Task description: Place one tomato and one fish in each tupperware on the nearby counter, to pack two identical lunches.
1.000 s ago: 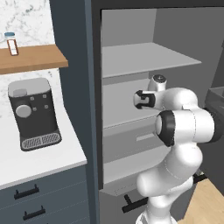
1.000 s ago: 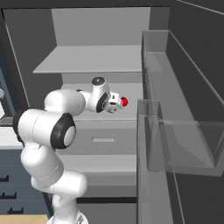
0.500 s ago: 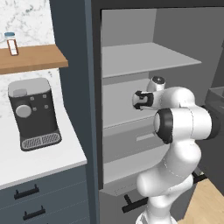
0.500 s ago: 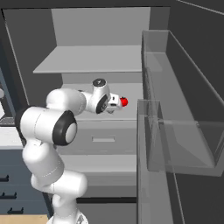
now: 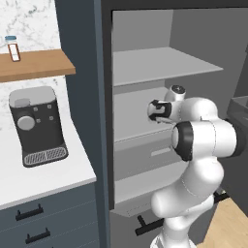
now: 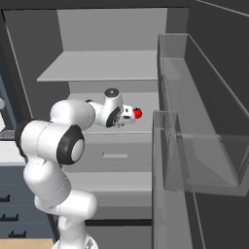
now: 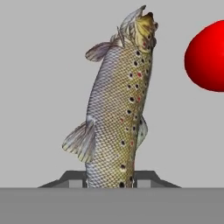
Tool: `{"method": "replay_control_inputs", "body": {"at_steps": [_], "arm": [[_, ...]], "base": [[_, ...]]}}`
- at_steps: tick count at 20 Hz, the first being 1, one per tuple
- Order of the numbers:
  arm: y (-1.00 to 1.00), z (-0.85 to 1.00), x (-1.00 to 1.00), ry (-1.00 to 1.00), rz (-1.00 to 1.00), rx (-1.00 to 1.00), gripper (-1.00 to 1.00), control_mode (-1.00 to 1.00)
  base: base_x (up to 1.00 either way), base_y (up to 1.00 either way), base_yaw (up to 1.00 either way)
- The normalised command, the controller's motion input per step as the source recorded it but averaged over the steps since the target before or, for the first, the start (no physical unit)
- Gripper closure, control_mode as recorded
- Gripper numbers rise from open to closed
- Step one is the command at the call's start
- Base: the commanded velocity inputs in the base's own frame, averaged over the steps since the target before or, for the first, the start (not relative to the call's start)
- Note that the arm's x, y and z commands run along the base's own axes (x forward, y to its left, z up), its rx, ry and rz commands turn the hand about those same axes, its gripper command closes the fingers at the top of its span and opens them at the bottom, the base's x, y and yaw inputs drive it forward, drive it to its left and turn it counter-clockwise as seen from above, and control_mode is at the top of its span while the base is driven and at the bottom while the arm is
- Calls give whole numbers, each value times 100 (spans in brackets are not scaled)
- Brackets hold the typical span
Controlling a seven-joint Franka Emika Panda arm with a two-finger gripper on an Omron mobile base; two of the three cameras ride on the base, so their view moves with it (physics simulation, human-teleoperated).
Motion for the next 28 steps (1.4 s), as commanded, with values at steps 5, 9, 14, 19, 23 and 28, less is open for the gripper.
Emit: {"method": "replay_control_inputs", "body": {"at_steps": [5,9,14,19,23,28], "arm": [[1,1,-96,-6,0,0,100,-100],[15,38,-100,-9,2,0,100,-100],[27,79,-100,-15,9,-2,100,-100],[32,80,-100,-7,10,-9,100,-100],[16,16,-77,10,9,-4,100,-100],[8,0,-88,0,5,0,100,-100]], "base": [[0,0,0],[0,0,0],[0,0,0],[0,0,0],[0,0,0],[0,0,0]]}}
